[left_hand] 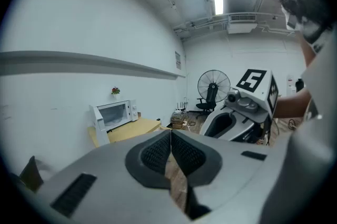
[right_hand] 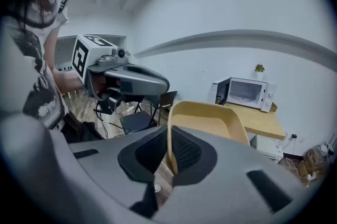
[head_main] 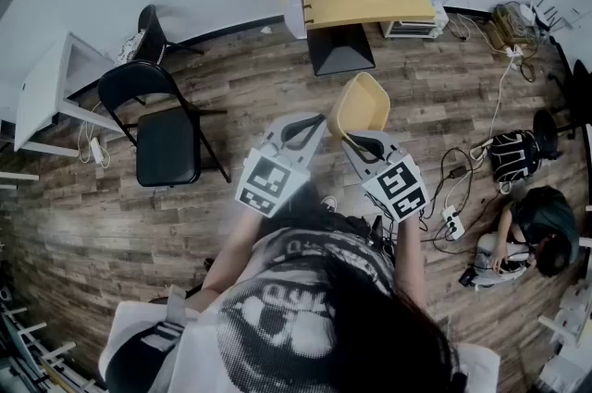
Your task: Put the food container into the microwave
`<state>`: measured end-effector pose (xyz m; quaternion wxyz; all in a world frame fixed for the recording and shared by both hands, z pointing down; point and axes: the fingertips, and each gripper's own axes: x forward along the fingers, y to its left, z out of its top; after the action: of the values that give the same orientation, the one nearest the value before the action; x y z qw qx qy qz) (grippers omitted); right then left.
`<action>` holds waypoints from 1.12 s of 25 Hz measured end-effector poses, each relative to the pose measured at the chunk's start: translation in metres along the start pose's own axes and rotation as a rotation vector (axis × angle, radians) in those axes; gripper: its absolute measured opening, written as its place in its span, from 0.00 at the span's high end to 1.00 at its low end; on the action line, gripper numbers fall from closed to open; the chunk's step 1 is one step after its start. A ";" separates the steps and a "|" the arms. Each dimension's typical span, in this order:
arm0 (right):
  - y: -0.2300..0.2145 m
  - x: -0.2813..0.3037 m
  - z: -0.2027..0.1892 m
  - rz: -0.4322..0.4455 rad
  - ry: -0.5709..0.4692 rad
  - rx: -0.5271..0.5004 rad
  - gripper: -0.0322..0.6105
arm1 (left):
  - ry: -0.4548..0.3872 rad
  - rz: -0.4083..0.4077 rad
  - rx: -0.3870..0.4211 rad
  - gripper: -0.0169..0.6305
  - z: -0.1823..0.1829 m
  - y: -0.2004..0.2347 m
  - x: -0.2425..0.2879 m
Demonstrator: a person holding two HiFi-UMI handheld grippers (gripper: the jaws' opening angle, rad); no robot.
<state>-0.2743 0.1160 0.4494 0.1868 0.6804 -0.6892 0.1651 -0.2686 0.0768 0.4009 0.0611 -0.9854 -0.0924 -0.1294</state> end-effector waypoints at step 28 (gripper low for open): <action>-0.076 0.001 -0.025 -0.094 0.016 0.079 0.91 | 0.046 -0.076 0.011 0.97 -0.002 0.004 0.064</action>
<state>-0.1977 0.1260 0.4695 0.1725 0.7175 -0.6479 0.1887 -0.2074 0.0835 0.4197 0.0635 -0.9776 -0.1290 -0.1535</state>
